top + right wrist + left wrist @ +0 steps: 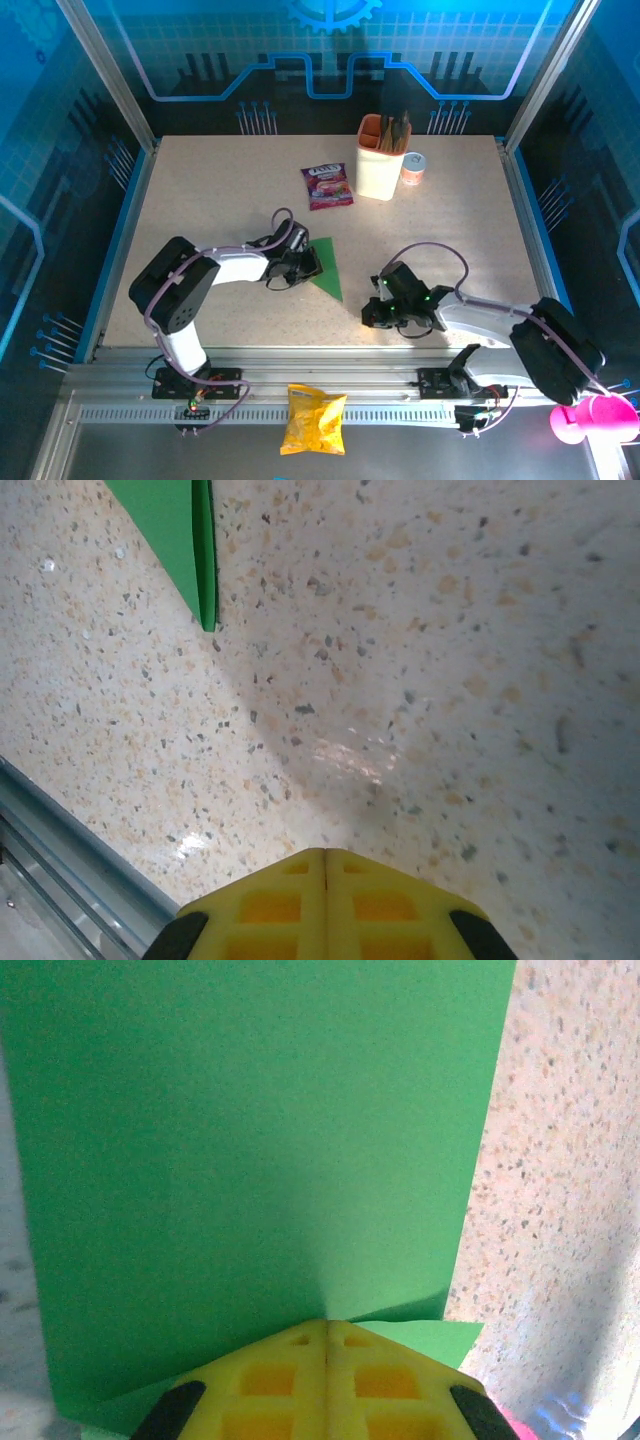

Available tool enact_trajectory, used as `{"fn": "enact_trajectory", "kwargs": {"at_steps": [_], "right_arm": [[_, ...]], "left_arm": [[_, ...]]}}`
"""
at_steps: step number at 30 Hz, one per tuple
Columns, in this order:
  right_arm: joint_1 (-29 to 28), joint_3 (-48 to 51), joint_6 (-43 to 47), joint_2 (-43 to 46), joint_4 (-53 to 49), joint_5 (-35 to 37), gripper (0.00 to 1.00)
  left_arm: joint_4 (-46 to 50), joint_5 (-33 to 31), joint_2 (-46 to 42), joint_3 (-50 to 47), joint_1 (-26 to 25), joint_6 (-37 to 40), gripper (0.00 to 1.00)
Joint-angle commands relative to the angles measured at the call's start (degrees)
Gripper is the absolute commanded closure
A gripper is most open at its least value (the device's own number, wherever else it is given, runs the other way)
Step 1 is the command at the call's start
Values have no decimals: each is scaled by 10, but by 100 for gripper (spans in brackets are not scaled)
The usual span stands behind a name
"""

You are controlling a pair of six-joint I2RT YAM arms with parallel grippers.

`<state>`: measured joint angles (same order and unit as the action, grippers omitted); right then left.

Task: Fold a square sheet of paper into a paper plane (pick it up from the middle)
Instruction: Third fold the triangle at the center of the table.

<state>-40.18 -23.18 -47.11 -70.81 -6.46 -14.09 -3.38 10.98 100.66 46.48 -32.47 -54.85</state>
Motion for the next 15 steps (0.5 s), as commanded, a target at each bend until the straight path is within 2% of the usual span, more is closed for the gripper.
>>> {"fn": "enact_trajectory", "kwargs": {"at_steps": [1,7,11,15], "right_arm": [[-5,-29,-37,13,-8,24,95],[-37,-121,-59,-78,67,45,97],[-49,-184,-55,-164,96,56,99],[-45,-205,-59,-226,135,58,100]], "left_arm": [[35,-60,-3,-65,-4,-115,100],[33,-95,-14,-72,-44,-192,100],[34,-101,-10,-71,-51,-198,100],[31,-99,-5,-75,-51,-196,100]]}}
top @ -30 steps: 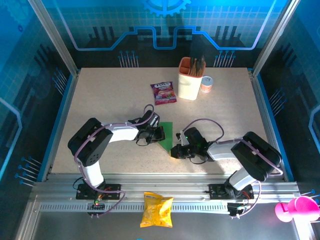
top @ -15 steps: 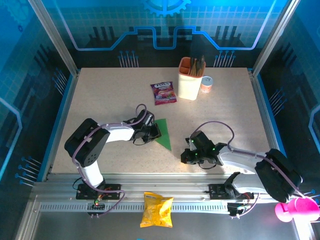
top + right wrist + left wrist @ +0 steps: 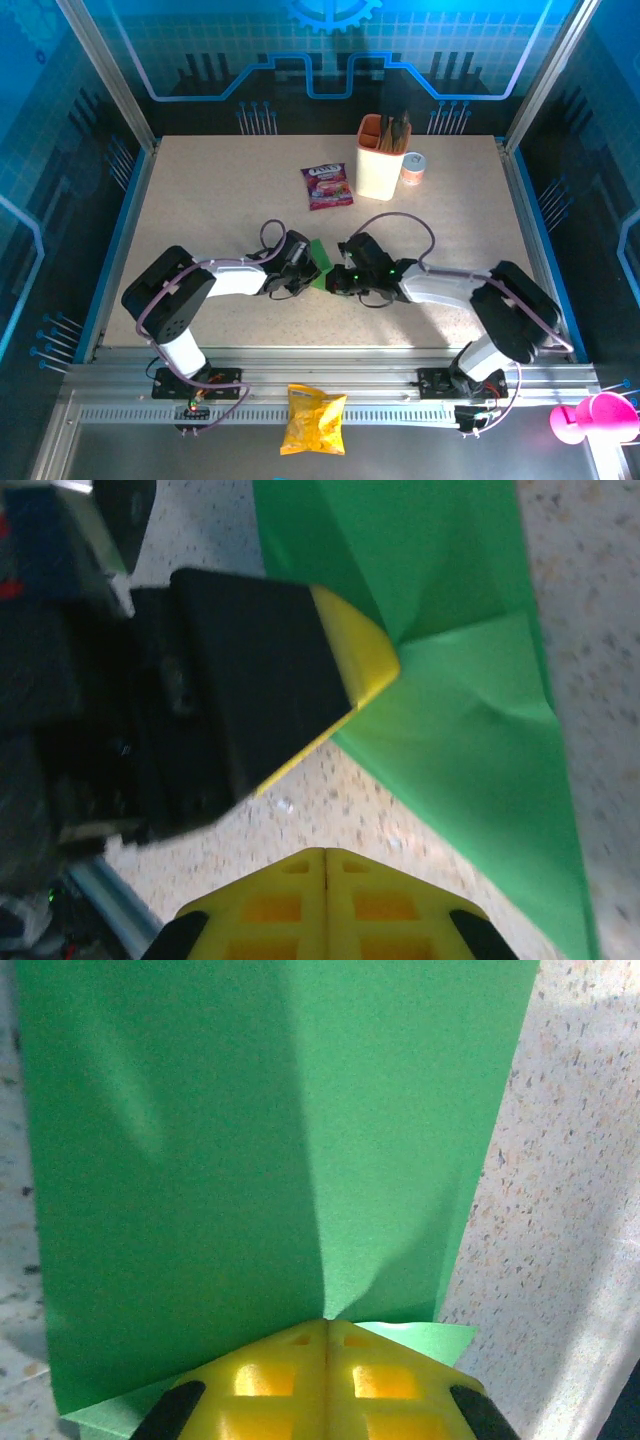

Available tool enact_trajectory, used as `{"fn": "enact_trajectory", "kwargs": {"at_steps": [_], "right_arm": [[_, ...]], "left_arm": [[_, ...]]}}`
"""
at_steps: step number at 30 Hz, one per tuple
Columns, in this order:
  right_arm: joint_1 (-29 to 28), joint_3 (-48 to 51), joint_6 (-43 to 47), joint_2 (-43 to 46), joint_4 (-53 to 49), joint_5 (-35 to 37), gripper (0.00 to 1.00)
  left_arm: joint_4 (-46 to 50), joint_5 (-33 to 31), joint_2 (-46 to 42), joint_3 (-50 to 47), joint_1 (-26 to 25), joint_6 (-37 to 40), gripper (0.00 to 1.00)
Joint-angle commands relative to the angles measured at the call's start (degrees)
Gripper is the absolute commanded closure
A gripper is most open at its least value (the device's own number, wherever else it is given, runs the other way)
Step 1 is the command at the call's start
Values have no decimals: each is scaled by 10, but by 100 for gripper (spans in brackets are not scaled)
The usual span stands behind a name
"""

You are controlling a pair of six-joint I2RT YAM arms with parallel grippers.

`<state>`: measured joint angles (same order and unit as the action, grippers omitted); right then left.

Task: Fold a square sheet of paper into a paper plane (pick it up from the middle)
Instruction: Third fold the triangle at the center of the table.

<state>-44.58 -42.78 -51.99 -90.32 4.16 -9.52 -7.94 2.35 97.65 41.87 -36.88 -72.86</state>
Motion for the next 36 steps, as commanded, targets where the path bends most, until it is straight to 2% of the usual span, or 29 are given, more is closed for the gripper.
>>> {"fn": "enact_trajectory", "kwargs": {"at_steps": [1,7,15,22,28,32,36], "right_arm": [[2,-9,-13,-42,40,10,100],[15,16,-11,-72,55,15,100],[52,118,-11,-37,58,18,100],[88,123,36,-28,27,-16,100],[92,106,49,-42,17,-34,100],[91,105,39,-41,22,-37,100],[92,101,31,-34,21,-45,100]], "left_arm": [[77,-12,26,-31,-6,-16,100],[71,-10,29,-36,-7,-22,100],[79,-28,-6,-47,-6,-14,100],[129,-46,-78,-19,-6,100,100],[160,24,-63,56,-6,228,100],[132,61,-37,63,-6,247,100],[113,62,-23,48,-6,255,100]]}}
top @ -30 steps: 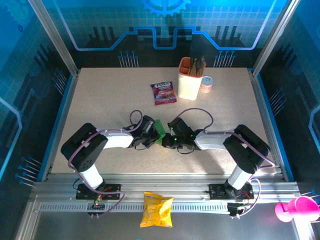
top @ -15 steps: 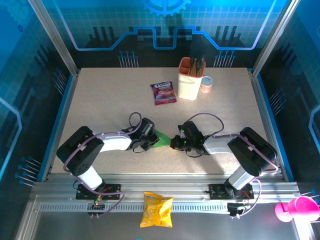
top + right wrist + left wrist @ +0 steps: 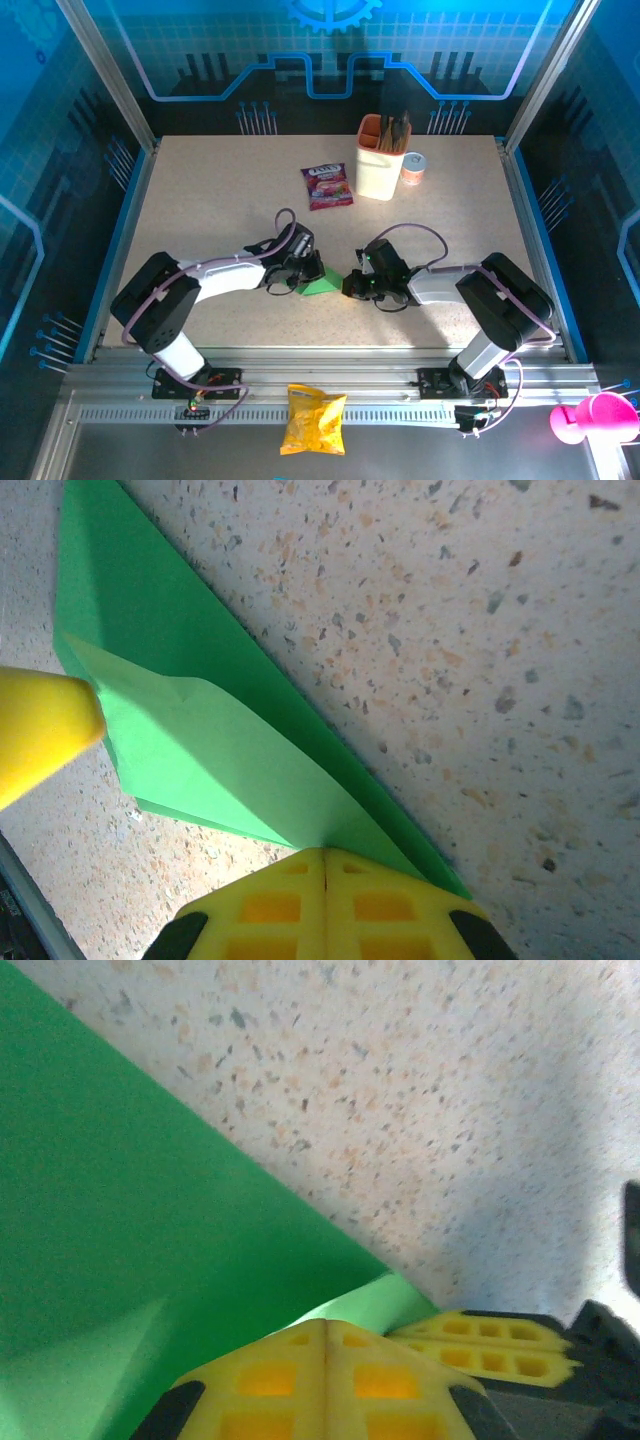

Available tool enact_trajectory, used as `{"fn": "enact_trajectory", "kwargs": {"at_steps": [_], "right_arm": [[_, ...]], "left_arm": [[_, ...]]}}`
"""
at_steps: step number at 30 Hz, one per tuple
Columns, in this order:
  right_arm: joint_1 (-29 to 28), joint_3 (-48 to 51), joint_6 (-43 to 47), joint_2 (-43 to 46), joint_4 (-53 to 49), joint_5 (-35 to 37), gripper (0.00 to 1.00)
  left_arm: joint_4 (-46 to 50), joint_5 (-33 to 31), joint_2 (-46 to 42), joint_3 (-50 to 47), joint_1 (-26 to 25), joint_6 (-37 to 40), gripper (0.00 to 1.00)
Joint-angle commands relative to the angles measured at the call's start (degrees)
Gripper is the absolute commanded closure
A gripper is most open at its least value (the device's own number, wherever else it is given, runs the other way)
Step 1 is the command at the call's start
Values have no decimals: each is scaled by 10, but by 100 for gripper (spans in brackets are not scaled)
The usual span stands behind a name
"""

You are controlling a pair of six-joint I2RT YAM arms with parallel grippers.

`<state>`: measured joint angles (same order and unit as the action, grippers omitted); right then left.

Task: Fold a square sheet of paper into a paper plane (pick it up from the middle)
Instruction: Third fold the triangle at the center of the table.

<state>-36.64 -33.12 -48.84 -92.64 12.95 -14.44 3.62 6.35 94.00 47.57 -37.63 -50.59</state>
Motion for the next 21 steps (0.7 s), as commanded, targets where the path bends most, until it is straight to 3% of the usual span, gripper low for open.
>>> {"fn": "enact_trajectory", "kwargs": {"at_steps": [1,10,21], "right_arm": [[11,3,-2,-4,-68,3,100],[-6,-13,-30,53,-75,15,100],[-59,-98,-85,-41,-22,60,100]], "left_arm": [[-6,17,16,-16,0,33,100],[-34,2,29,-55,1,40,100],[-36,-3,29,-65,1,43,100]]}}
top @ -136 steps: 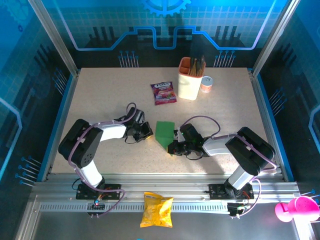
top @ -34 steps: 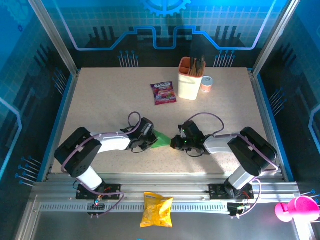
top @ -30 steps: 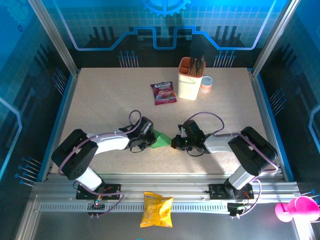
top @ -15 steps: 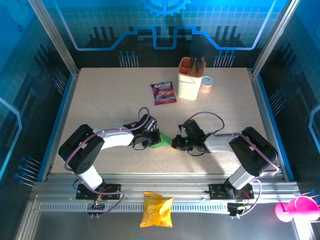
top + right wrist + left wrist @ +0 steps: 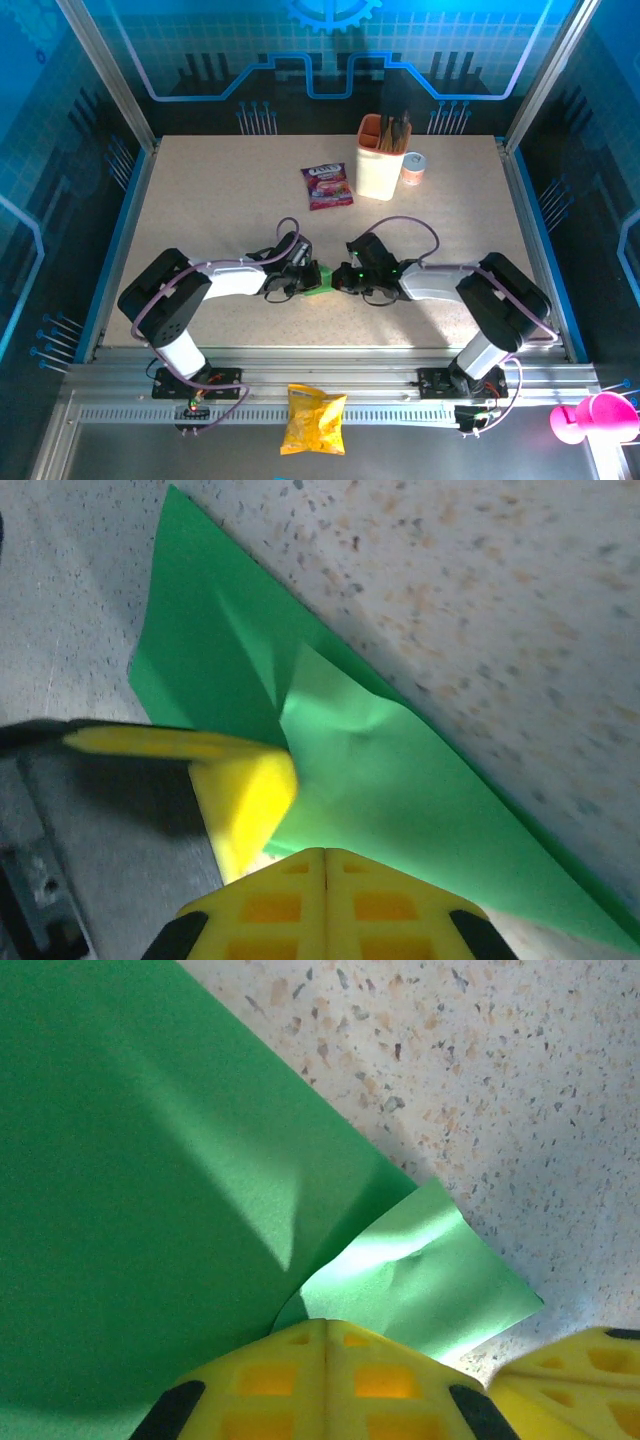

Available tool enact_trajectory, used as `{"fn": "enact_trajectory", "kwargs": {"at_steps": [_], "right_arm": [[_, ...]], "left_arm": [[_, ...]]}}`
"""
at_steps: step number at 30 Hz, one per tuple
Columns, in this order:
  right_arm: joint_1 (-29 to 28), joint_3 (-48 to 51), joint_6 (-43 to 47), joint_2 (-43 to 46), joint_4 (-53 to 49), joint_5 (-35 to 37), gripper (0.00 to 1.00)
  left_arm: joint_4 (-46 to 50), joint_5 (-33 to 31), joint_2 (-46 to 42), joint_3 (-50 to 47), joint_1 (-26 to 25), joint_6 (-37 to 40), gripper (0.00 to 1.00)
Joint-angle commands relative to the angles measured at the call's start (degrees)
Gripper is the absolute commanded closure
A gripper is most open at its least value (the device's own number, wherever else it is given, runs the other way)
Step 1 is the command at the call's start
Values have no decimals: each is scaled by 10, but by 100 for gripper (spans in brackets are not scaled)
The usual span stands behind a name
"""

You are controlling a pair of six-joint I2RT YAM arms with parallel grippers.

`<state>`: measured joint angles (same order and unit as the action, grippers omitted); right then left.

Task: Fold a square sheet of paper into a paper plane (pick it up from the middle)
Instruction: Third fold the triangle at the center of the table.

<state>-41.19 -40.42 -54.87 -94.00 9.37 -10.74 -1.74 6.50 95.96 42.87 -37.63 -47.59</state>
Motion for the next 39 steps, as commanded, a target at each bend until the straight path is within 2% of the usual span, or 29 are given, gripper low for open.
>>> {"fn": "enact_trajectory", "kwargs": {"at_steps": [1,6,11,17,20,28,34,39], "right_arm": [[-18,-31,-31,-39,15,28,100],[-27,-8,-84,-70,27,80,100],[-7,48,-124,-41,5,130,100],[21,70,-112,15,-77,173,100],[37,94,-102,35,-84,183,100],[92,175,-83,120,-53,168,100],[81,125,-24,178,-85,128,100],[56,71,-6,152,-82,97,100]], "left_arm": [[18,-4,10,-19,1,14,100],[24,-11,11,-22,1,14,100],[22,-10,13,-27,4,14,100],[17,-8,13,-35,10,13,100],[15,-8,16,-35,11,11,100],[14,-8,14,-37,12,14,100],[16,-7,15,-35,12,16,100],[18,-9,13,-33,12,17,100]]}}
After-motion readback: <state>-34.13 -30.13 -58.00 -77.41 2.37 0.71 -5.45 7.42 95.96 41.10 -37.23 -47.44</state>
